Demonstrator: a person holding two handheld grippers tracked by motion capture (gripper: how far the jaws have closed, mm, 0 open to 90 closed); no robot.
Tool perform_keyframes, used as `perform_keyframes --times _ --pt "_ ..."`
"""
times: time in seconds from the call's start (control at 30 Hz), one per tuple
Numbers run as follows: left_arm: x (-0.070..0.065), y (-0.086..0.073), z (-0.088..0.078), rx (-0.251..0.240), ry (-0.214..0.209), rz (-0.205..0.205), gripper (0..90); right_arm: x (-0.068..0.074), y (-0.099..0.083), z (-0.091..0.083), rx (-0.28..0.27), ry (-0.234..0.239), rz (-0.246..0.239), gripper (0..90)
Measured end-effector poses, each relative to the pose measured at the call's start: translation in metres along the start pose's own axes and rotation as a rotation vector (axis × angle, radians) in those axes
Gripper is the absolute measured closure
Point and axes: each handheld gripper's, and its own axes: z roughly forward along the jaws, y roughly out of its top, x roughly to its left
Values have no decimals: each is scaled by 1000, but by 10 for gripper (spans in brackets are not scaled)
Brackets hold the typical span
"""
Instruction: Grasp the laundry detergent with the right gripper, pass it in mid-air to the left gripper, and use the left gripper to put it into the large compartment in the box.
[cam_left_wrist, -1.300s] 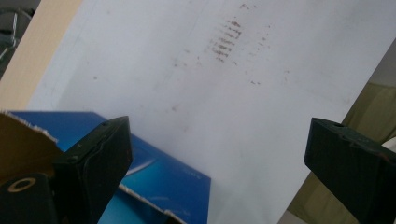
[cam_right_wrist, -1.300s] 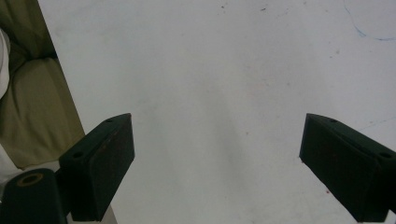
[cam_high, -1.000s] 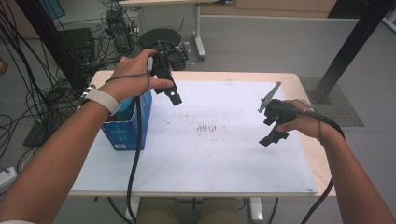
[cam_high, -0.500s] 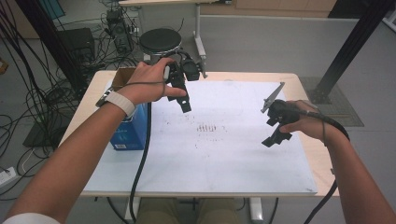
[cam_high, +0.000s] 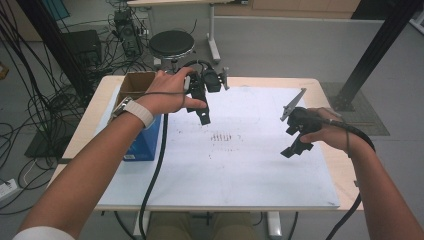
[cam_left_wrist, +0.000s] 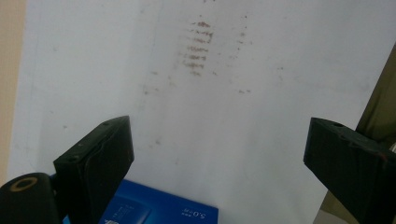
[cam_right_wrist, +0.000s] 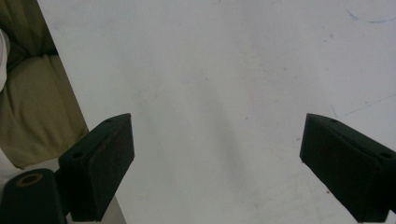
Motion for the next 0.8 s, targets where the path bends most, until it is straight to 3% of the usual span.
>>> perform_keyframes --times 0.8 --pt "-2 -3 7 -7 -10 -24 90 1 -1 4 -7 5 1 100"
